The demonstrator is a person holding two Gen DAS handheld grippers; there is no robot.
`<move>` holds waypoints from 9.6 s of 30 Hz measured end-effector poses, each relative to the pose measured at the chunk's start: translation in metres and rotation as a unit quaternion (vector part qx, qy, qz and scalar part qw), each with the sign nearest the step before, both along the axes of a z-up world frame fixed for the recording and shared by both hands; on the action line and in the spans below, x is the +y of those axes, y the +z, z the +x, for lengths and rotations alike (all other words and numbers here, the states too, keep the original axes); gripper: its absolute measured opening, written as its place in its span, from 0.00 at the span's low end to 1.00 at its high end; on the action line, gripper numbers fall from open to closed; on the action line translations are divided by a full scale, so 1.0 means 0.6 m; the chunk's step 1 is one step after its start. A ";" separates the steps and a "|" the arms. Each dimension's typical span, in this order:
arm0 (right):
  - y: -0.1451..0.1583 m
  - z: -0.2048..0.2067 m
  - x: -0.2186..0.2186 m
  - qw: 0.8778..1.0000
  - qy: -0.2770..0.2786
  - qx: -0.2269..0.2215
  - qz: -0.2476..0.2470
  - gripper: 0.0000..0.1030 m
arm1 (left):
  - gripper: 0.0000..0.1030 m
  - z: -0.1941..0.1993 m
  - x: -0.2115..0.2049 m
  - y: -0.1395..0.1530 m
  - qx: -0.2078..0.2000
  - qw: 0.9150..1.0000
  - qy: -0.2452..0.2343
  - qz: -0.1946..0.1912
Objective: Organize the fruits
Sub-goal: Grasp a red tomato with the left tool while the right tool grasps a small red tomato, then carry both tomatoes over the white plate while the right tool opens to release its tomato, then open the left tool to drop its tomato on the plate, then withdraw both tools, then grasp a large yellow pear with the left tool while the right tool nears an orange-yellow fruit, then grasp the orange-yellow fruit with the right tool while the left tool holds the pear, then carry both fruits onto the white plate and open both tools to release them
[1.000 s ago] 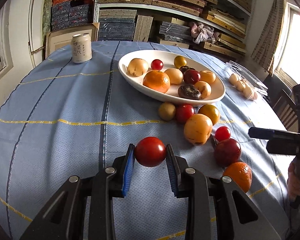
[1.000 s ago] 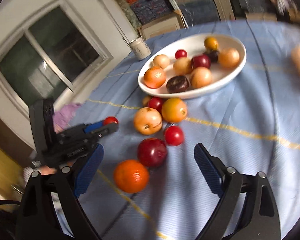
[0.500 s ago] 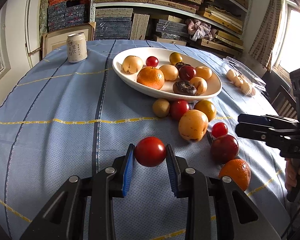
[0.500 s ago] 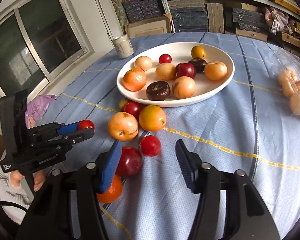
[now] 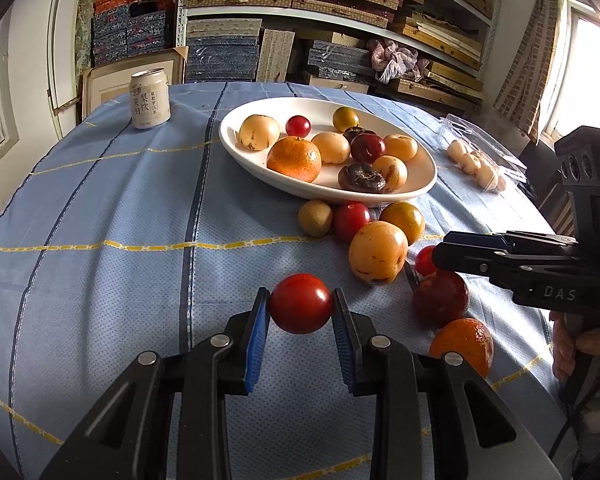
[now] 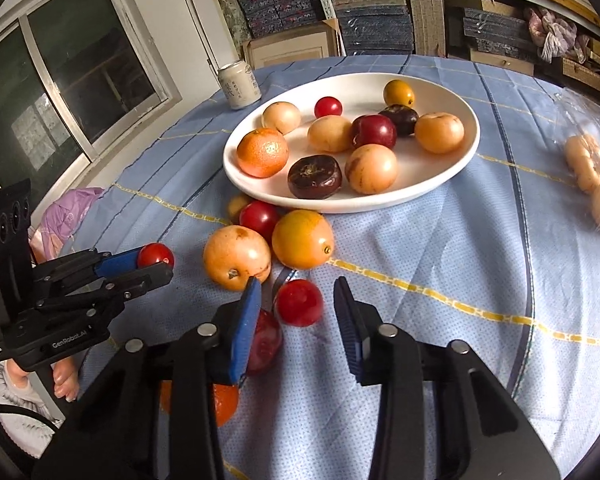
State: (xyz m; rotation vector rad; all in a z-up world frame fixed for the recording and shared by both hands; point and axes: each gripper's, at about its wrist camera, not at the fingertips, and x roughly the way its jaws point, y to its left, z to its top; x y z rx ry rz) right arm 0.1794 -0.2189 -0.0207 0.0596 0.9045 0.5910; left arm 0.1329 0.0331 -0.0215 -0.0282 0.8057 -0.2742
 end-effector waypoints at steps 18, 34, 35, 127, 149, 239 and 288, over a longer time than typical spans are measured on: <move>-0.022 -0.028 0.055 0.992 0.027 -0.049 -0.111 0.33 | 0.30 -0.001 -0.001 0.001 0.001 1.000 0.000 0.002; -0.021 -0.020 0.044 0.996 0.030 -0.036 -0.074 0.24 | 0.30 0.000 -0.003 -0.002 0.004 1.000 -0.003 0.006; -0.020 -0.022 0.043 0.996 0.031 -0.038 -0.075 0.24 | 0.30 0.000 -0.003 -0.002 0.004 1.000 -0.003 0.006; 0.120 0.002 -0.065 0.990 -0.065 -0.121 0.034 0.80 | 0.36 0.237 -0.031 0.089 0.009 0.999 0.037 -0.029; 0.074 -0.033 -0.114 0.990 -0.089 -0.074 0.083 0.86 | 0.57 0.076 -0.035 0.030 0.018 1.000 0.025 0.002; -0.013 0.032 0.057 0.995 0.013 -0.063 -0.078 0.52 | 0.42 0.038 0.010 -0.010 0.019 1.000 0.014 0.001; 0.113 0.054 -0.035 0.993 -0.048 -0.101 0.028 0.37 | 0.39 0.146 -0.023 0.126 -0.037 0.999 0.021 0.003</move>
